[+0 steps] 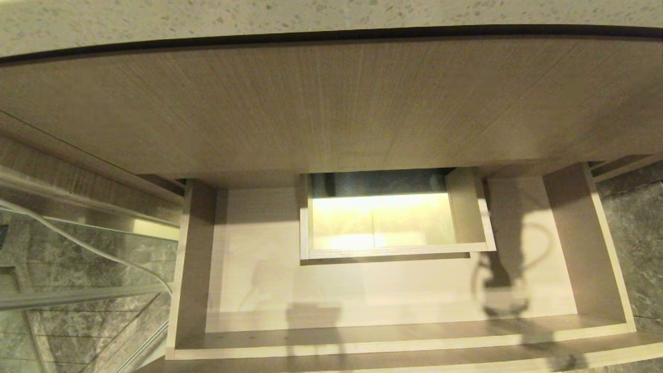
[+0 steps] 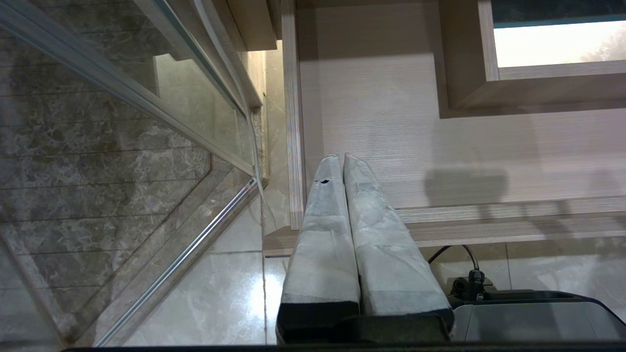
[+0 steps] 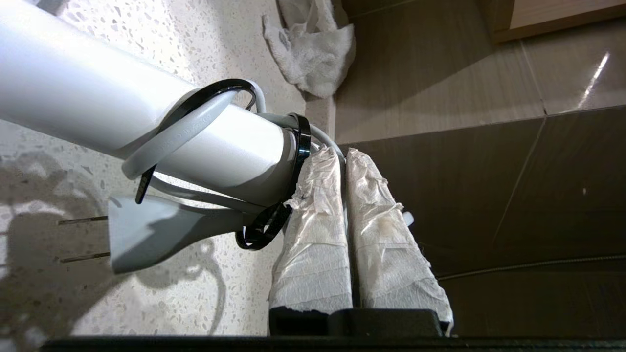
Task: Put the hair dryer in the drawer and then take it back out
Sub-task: Place it on the countertop
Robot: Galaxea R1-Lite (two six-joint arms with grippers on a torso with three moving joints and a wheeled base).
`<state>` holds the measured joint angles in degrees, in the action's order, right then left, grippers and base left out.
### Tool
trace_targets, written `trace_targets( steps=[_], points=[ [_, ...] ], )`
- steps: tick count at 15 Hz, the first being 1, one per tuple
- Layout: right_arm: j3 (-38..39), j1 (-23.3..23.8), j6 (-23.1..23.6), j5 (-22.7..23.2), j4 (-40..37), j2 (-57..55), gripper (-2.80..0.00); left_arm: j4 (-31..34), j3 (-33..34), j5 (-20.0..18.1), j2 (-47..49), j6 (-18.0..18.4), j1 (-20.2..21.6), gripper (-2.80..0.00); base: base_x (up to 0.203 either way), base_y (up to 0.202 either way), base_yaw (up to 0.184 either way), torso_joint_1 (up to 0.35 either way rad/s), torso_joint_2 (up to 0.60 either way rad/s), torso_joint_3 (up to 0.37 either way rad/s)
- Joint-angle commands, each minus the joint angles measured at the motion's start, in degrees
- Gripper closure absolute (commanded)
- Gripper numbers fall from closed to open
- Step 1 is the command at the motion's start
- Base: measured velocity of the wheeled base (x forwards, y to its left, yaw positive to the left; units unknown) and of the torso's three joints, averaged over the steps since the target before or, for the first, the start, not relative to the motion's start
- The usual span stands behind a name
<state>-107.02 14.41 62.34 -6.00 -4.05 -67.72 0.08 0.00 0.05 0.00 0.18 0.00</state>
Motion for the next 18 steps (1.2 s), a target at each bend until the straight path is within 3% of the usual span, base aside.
trace_targets(
  steps=[1,5,6,15,16,17,18],
  points=[
    [0.48,0.0,0.41,-0.07,-0.08,-0.57,0.0,0.01,0.0,0.04,0.0,-0.01,0.0,0.0,0.0,0.0,0.0,0.0,0.0,0.0],
    [0.22,-0.17,0.75,0.0,-0.09,-2.6,0.0,0.01,0.0,0.04,0.0,-0.01,0.0,0.0,0.0,0.0,0.0,0.0,0.0,0.0],
    [-0.02,-0.25,0.92,-0.07,0.16,-3.12,-2.8,0.01,0.0,0.04,0.0,-0.01,0.0,0.0,0.0,0.0,0.0,0.0,0.0,0.0],
    [3.59,-0.52,0.94,-2.07,-0.43,-1.34,-2.8,0.01,0.0,0.04,0.0,-0.01,0.0,0.0,0.0,0.0,0.0,0.0,0.0,0.0],
    [4.44,-0.52,1.21,-1.85,-0.43,0.05,-0.21,0.01,0.0,0.04,0.0,-0.01,0.0,0.0,0.0,0.0,0.0,0.0,0.0,0.0],
    [5.8,-0.52,1.93,-1.65,-0.43,2.72,0.0,0.01,0.0,0.04,0.0,-0.01,0.0,0.0,0.0,0.0,0.0,0.0,0.0,0.0],
    [7.5,-0.48,3.41,-1.45,-0.28,5.46,0.0,0.01,0.0,0.04,0.0,-0.01,0.0,0.0,0.0,0.0,0.0,0.0,0.0,0.0]
  ],
)
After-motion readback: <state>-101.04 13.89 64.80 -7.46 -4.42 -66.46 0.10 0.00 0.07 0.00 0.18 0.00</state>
